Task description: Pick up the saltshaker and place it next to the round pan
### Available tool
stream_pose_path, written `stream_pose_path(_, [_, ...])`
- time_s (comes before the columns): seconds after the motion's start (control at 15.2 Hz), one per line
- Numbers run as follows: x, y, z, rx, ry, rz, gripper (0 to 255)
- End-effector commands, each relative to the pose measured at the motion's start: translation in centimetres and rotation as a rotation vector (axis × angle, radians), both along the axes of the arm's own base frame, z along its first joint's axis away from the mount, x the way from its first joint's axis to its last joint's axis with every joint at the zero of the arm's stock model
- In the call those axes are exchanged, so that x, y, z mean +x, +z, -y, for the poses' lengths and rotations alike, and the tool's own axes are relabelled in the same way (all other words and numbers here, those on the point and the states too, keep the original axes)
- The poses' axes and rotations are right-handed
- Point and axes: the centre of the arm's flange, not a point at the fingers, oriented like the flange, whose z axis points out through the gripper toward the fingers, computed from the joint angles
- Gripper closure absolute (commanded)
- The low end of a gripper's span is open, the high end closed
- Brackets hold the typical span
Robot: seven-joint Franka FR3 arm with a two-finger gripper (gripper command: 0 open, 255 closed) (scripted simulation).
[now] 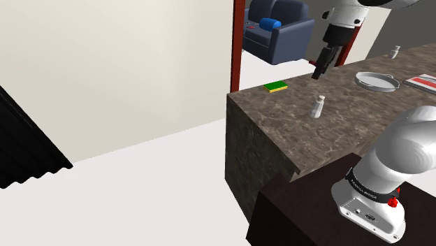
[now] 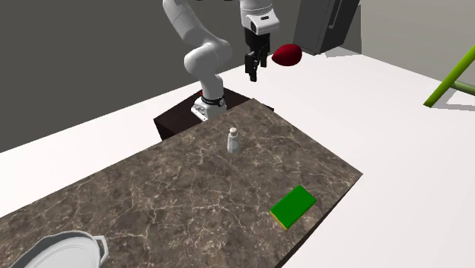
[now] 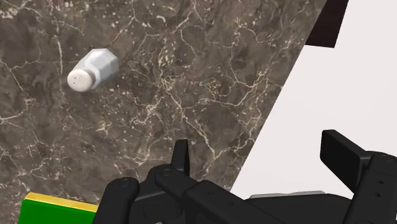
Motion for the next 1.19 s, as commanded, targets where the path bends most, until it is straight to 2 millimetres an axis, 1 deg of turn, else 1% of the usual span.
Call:
stream_pose_path(0.0, [-0.2, -1.6, 2.2, -0.002, 0.006, 0.008, 0])
stream_pose_path(0.86, [-0.7, -12.2, 15.6, -0.009, 0.035, 0.053, 0])
stream_pose_path(0.92, [-0.7, -12.8, 16.4, -0.009, 0.037, 0.055, 0])
stream_pose_path(1.12, [-0.6, -14.4, 16.2, -0.009, 0.037, 0.055, 0])
